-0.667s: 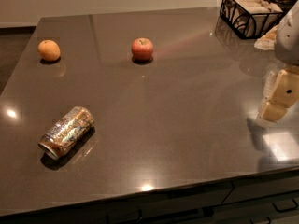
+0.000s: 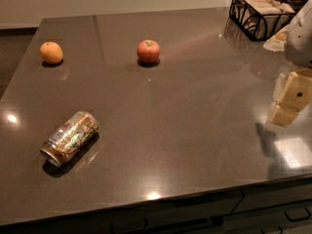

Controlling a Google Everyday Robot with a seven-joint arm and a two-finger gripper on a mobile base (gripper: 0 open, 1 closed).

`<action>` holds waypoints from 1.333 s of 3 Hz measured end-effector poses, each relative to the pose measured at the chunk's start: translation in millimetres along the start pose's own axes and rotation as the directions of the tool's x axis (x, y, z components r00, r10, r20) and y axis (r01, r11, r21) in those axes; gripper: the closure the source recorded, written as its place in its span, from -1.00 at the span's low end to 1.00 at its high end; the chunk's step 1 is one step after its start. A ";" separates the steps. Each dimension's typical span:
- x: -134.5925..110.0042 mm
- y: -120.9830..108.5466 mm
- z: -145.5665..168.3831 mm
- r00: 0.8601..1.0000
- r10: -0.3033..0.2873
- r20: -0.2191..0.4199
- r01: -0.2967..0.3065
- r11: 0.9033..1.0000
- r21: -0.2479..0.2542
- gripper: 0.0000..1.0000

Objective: Pick orange can

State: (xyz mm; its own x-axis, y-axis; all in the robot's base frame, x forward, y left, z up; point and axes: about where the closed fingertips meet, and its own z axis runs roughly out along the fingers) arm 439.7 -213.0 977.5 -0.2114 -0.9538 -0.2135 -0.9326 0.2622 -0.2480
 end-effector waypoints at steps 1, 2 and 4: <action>-31.7 -9.2 9.0 0.996 -0.069 0.064 0.070 0.997 -0.012 -1.00; -84.5 -19.8 23.9 0.968 -0.197 0.154 0.202 0.979 -0.013 -1.00; -186.1 -0.4 52.1 0.830 -0.470 0.302 0.502 0.864 -0.035 -1.00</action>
Offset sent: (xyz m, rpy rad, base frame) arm 0.0718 0.1378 -0.0027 0.1463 -0.0653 0.4218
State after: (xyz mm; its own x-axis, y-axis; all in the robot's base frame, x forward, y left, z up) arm 494.7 -28.0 968.0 0.3509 -0.8701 -0.3461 -0.9222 -0.2570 -0.2888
